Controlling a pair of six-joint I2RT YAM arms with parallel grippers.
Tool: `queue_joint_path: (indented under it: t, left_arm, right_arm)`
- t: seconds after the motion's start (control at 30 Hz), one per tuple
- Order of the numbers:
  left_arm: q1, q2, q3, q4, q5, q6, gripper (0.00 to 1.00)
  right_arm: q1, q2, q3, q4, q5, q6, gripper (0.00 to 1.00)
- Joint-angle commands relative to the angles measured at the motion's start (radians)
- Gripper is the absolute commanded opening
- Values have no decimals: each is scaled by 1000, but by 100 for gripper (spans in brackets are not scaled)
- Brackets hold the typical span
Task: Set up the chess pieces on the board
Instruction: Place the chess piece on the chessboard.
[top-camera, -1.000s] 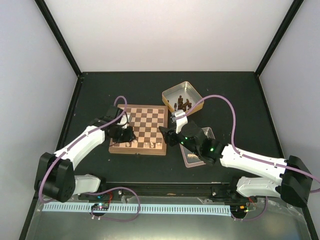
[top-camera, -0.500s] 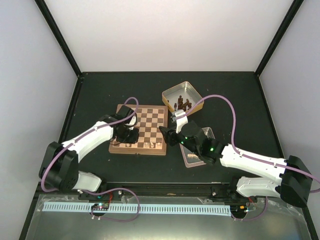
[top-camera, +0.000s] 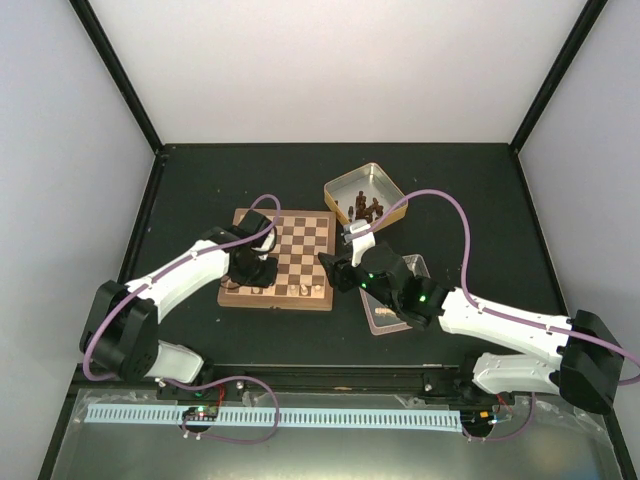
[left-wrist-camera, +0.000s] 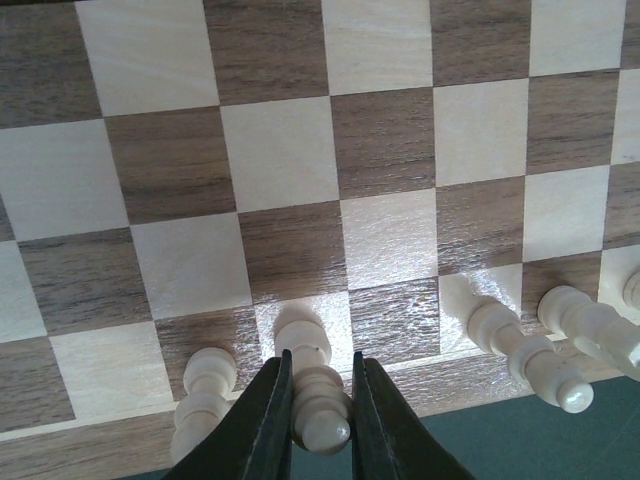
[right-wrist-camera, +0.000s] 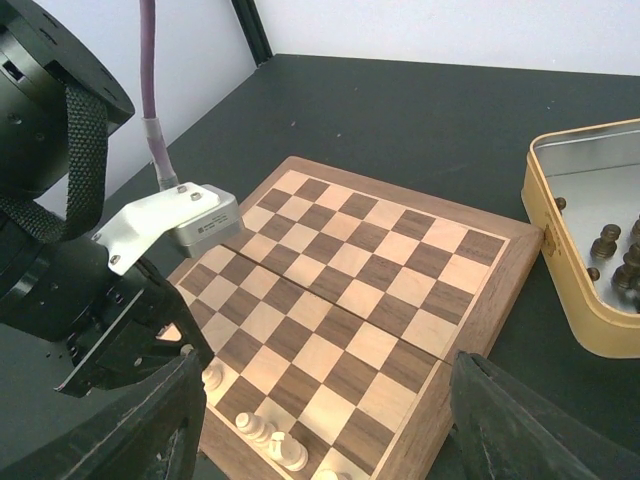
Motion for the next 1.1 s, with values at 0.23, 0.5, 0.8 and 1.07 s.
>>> queue_joint_path:
  t: [0.23,0.5,0.8,1.07]
  left_arm:
    - [-8,16,53,-23,53,30,20]
    - [-8,2,88,-61,7,31,32]
    - [-9,29,85,-66,40,63,36]
    - [-23,77,77,-56,30,63,27]
  right_arm:
    - [-5,-9,0,7,18,12,68]
    - [-6,-47,5,-2,21,23,68]
    - [-9,-74,-1,-20,56,35,68]
    - [-11,-66,0,-28,53,44,67]
